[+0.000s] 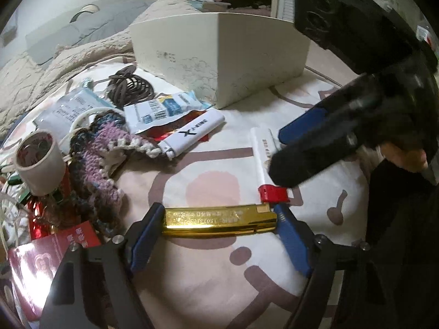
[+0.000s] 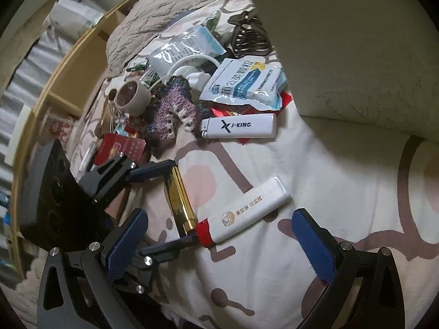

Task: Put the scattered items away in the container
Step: 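Close left gripper on the gold lighter while right gripper closes on the white tube, then lift and carry the gold lighter and white tube over the white box, then open right gripper to drop the white tube while left gripper releases the gold lighter, then withdraw both tools from the box back toward the clutter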

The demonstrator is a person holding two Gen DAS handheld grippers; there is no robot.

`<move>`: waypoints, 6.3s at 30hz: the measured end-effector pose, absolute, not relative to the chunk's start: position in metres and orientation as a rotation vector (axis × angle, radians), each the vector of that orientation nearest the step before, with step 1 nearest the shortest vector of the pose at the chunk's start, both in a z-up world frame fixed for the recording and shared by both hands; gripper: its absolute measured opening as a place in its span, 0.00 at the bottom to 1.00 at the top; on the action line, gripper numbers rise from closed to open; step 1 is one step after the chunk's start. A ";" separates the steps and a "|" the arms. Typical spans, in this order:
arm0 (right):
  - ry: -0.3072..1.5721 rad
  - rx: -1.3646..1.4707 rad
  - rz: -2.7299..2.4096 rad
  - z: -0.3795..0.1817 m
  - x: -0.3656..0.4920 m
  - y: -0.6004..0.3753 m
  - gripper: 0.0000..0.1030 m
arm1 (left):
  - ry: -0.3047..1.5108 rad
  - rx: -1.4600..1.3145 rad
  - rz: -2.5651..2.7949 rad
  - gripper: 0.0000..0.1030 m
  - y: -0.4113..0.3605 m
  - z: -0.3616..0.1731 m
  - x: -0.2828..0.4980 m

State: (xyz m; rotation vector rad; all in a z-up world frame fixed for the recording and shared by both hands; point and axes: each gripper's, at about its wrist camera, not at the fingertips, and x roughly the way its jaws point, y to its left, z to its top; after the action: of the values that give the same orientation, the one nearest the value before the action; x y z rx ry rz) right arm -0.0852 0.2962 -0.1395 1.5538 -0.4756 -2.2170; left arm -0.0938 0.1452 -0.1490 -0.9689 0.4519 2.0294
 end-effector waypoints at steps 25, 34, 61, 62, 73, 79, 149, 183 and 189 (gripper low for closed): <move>0.496 1.603 -2.160 -0.148 -0.100 0.230 1.00 | 0.346 -1.020 2.229 0.79 0.107 -0.131 -0.068; 0.457 1.652 -2.086 -0.149 -0.118 0.238 0.82 | 0.319 -0.993 2.215 0.79 0.105 -0.126 -0.067; -0.042 1.448 -2.692 -0.070 -0.073 0.301 0.82 | 0.215 -0.828 2.309 0.79 0.111 -0.083 -0.069; -0.065 1.435 -2.715 -0.063 -0.071 0.310 0.82 | 0.217 -0.820 2.309 0.79 0.114 -0.081 -0.070; -0.063 1.265 -2.896 0.006 -0.067 0.367 0.82 | 0.222 -0.677 2.298 0.79 0.161 -0.036 -0.075; -0.022 1.142 -2.951 0.035 -0.079 0.389 0.82 | 0.228 -0.629 2.303 0.79 0.190 -0.019 -0.084; 0.030 1.543 -2.590 -0.056 -0.172 0.454 0.82 | 0.128 -1.114 2.184 0.79 0.366 -0.033 -0.232; 0.046 1.546 -2.598 -0.056 -0.172 0.453 0.82 | 0.169 -1.284 2.178 0.91 0.371 -0.050 -0.234; 0.042 1.495 -2.652 -0.052 -0.168 0.456 0.82 | 0.179 -1.187 2.262 0.91 0.363 -0.035 -0.232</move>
State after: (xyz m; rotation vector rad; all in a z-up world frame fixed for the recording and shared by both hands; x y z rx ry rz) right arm -0.1683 0.4562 -0.0525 1.4948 0.0418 -2.6519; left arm -0.2324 0.3630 -0.0347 -1.1873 0.1790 2.2624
